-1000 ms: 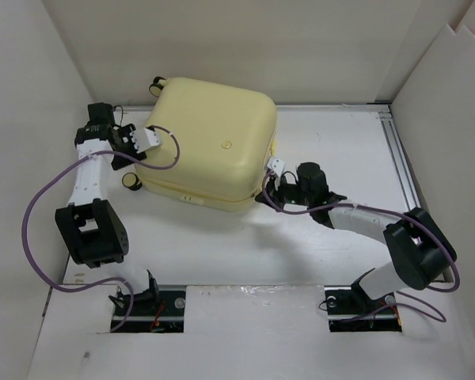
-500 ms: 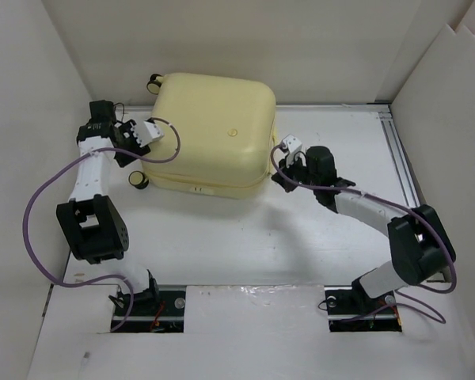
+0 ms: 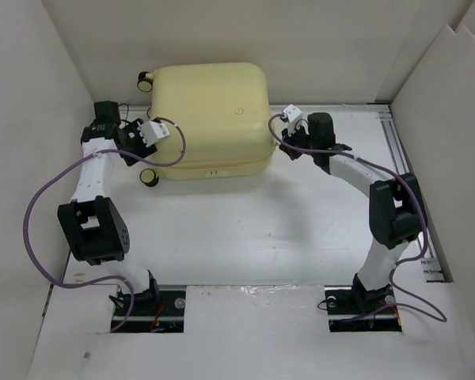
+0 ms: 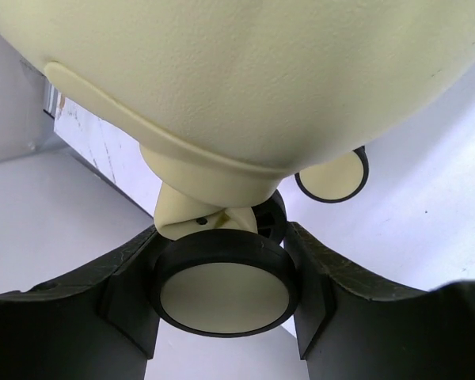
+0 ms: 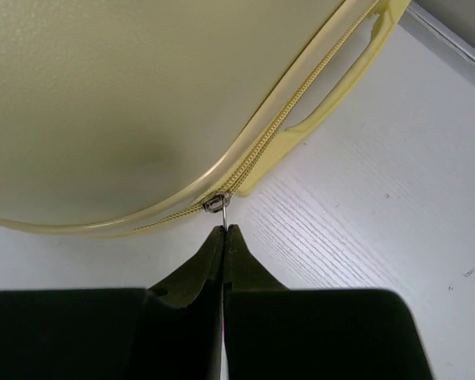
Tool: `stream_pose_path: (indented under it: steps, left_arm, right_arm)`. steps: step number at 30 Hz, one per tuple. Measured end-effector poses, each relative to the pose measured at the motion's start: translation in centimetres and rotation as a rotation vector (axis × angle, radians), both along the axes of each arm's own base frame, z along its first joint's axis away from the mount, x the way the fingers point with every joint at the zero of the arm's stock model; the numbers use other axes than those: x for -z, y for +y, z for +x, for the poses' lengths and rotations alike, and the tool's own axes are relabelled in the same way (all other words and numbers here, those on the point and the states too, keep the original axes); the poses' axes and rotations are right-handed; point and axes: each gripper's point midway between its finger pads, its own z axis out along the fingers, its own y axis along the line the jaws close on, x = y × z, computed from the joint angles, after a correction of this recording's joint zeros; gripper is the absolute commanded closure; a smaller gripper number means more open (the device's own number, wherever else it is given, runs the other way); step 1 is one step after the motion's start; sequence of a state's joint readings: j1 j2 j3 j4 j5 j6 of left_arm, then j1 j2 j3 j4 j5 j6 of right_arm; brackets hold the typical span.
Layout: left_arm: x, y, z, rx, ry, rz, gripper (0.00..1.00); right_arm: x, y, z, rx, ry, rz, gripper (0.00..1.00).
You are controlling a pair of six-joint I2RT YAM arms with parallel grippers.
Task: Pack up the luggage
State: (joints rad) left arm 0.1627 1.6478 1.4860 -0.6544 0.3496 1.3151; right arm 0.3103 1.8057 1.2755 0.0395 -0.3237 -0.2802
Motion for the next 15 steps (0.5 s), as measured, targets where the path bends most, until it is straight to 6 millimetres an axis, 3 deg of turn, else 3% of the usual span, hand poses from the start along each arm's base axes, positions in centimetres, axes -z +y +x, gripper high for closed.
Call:
stream_pose_path:
  steps: [9, 10, 13, 15]
  left_arm:
    - [-0.21, -0.34, -0.08, 0.04, 0.062, -0.03, 1.0]
    - [-0.21, -0.36, -0.1, 0.045, 0.068, -0.028, 0.88]
    - [-0.23, -0.4, -0.13, 0.05, 0.075, -0.024, 0.39]
    - [-0.21, -0.62, -0.15, 0.051, 0.078, -0.026, 0.31]
  right_arm:
    - [0.18, 0.17, 0.04, -0.116, -0.046, -0.03, 1.0]
    - [0.29, 0.18, 0.08, -0.124, -0.046, -0.028, 1.0]
    - [0.16, 0.23, 0.1, -0.144, -0.054, -0.022, 1.0]
    - [0.13, 0.2, 0.11, -0.149, -0.057, -0.024, 1.0]
